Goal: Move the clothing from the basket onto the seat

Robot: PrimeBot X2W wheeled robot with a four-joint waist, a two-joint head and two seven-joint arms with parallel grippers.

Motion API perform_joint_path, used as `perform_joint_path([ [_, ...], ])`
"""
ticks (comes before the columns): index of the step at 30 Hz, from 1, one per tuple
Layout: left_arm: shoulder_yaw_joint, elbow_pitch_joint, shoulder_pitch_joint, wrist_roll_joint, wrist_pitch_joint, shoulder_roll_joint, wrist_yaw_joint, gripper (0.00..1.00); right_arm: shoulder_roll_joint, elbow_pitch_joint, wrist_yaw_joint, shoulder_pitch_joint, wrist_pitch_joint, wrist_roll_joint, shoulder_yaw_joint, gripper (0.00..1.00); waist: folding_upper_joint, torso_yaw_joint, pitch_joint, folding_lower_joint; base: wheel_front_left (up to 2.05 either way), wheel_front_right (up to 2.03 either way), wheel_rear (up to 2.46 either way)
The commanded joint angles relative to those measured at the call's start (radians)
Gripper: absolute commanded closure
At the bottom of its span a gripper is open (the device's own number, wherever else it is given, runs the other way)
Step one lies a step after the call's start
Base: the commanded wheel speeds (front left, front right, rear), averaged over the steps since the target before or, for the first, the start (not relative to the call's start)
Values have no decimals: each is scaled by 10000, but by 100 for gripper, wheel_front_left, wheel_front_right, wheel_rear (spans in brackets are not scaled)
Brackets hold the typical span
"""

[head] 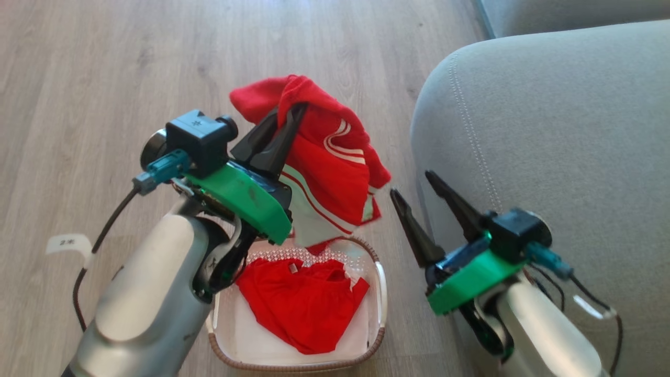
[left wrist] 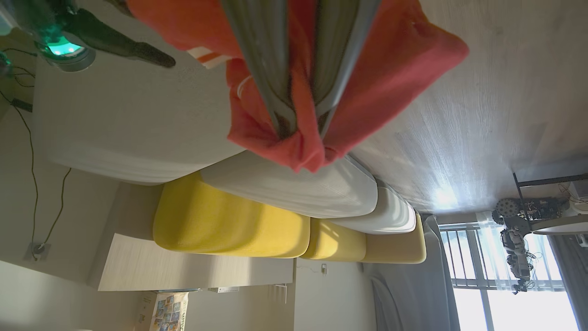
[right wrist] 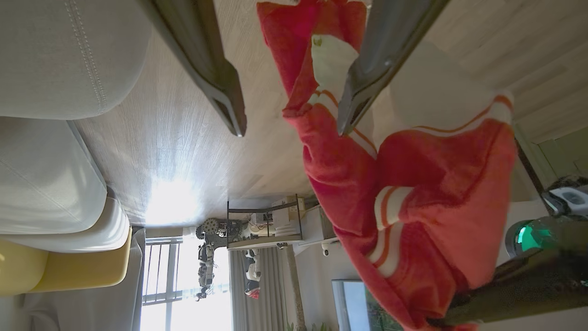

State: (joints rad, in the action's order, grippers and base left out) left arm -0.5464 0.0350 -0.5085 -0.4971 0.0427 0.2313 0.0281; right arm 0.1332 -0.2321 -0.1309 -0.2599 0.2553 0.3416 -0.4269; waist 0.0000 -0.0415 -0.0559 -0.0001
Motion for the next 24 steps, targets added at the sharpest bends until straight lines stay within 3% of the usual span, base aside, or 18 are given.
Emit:
perform_joint_path([
  [1,328,-374,-612,23,13,191,49,100,5,196,2,-525,65,129,-318,0,0,83,-12,1,0,0,0],
  [13,-466,-443,-370,36,57,-206,223,100,278,-2045,2,-2255,42,1069,-1933,0,0,788,144,1,0,0,0],
  [24,-886,-531,-218,-25,140,-361,296,100,-247,-3904,2,-3319,-19,1974,-2956,0,0,1187,254,1,0,0,0],
])
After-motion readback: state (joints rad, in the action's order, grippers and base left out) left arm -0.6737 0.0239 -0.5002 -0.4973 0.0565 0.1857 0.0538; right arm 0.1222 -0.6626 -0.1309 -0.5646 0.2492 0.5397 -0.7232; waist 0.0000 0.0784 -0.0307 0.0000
